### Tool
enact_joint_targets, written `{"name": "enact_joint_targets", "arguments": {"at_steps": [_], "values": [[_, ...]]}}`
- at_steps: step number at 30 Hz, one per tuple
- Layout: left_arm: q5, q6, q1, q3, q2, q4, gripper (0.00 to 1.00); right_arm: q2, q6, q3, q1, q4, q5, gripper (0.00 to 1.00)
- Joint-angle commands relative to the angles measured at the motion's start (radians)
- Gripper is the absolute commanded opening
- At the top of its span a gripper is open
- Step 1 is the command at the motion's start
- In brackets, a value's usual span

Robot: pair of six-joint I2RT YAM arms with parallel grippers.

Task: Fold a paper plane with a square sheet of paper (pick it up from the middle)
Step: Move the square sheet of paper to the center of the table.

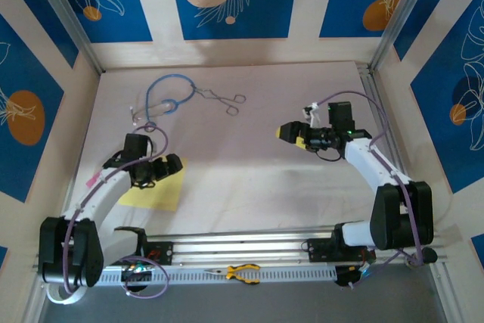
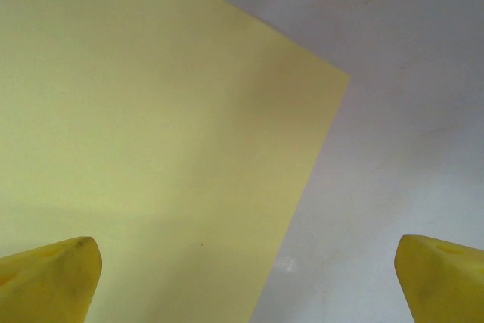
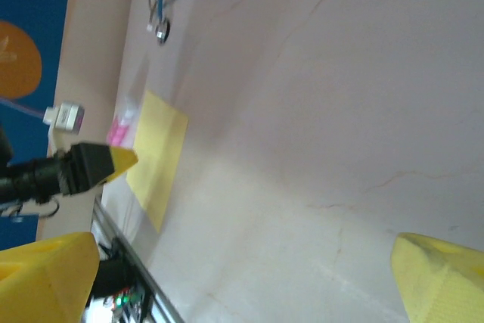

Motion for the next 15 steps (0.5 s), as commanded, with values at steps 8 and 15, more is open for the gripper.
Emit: {"name": "enact_joint_targets", "arguments": {"at_steps": [8,15], "values": [[0.052,-0.028,-0.009,0.054,0.198,0.069,1.0,0.039,0.061,0.063,0.195,0.046,0.095,0.99],[0.112,-0.106,-0.044,-0.004,0.226,0.132,1.0,-0.016,0.209,-0.026,0.281,0.173,0.224,0.99]]}}
